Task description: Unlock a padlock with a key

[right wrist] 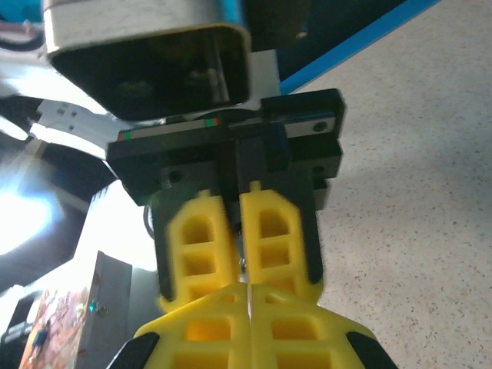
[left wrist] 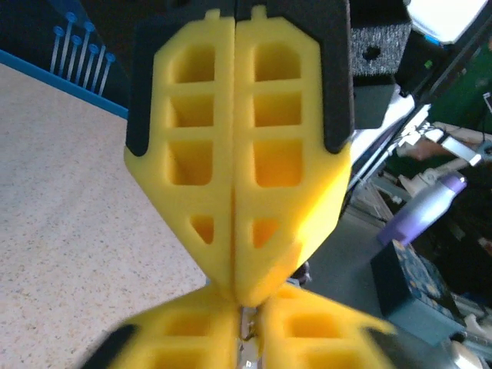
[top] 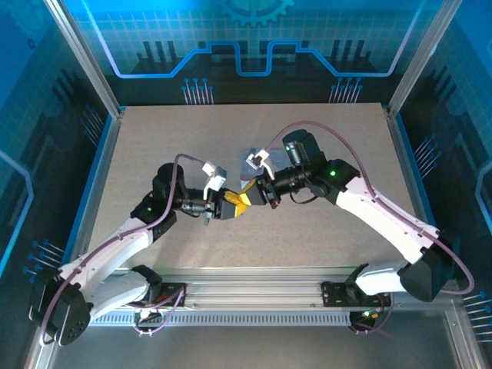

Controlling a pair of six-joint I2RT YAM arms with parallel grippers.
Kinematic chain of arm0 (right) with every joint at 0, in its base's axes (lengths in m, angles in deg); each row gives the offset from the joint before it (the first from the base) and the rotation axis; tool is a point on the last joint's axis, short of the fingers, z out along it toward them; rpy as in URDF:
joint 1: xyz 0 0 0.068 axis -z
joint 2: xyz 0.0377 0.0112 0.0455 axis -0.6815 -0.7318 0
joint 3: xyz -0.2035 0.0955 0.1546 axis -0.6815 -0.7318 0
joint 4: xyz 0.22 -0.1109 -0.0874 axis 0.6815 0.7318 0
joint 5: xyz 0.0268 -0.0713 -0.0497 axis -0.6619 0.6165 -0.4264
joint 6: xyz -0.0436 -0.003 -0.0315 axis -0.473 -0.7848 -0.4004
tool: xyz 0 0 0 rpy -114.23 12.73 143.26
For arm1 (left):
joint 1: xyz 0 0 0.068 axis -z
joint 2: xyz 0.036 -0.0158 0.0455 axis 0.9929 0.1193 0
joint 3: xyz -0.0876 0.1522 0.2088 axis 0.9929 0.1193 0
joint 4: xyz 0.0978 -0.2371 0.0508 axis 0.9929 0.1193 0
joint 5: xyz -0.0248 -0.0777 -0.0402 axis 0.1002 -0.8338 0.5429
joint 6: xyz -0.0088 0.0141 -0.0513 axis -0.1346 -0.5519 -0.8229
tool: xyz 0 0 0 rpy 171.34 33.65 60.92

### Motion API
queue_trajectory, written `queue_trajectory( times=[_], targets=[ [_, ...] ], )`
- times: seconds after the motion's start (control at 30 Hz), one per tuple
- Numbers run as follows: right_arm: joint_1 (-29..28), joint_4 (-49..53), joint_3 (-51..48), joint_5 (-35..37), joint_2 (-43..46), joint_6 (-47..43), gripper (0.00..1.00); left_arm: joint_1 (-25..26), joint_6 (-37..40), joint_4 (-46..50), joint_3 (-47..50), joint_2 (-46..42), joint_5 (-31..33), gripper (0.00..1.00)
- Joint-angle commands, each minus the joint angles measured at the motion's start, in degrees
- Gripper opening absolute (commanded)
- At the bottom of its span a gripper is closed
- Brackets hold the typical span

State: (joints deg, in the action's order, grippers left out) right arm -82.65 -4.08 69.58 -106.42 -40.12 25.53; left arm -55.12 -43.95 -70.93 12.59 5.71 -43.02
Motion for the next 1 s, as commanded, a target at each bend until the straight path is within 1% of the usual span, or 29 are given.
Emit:
queue_trajectory(
  times=[0.0,0.03,0.13,0.23,0.3,0.4,0.57,0.77,0.97],
  targets=[
    [0.57,-7.81,-4.61,6.89,2.4,9.18,0.0,-0.9,-3.6,-4.59,2.98,-4.05,8.66,0.5],
    [0.62,-9.96,-6.03,7.85,3.17,10.58,0.0,-1.04,-5.67,-5.14,4.1,-5.46,11.69,0.56],
    [0.79,-14.33,-8.39,11.19,5.12,14.06,0.0,-2.13,-13.07,-7.77,6.8,-7.66,16.71,0.6],
    [1.03,-17.65,-9.36,12.03,5.9,16.64,0.0,-2.5,-20.32,-16.99,10.43,-8.01,17.51,0.6],
    [1.01,-19.03,-9.41,11.64,5.91,17.83,0.0,-2.46,-23.64,-23.49,12.35,-7.36,17.35,0.6],
    [1.1,-21.18,-9.64,10.62,5.59,19.5,0.0,-2.46,-26.09,-28.62,13.02,-5.92,16.79,0.6],
    [1.17,-24.43,-10.59,10.67,5.65,21.79,0.0,-2.37,-29.44,-33.86,12.17,-3.0,15.44,0.57],
    [1.1,-27.69,-12.01,11.62,5.74,24.62,0.0,-2.32,-33.95,-42.15,12.11,1.94,14.1,0.48],
    [0.84,-29.27,-12.77,12.68,5.8,25.56,0.0,-2.28,-37.31,-48.75,12.03,5.72,13.96,0.42]
  ],
)
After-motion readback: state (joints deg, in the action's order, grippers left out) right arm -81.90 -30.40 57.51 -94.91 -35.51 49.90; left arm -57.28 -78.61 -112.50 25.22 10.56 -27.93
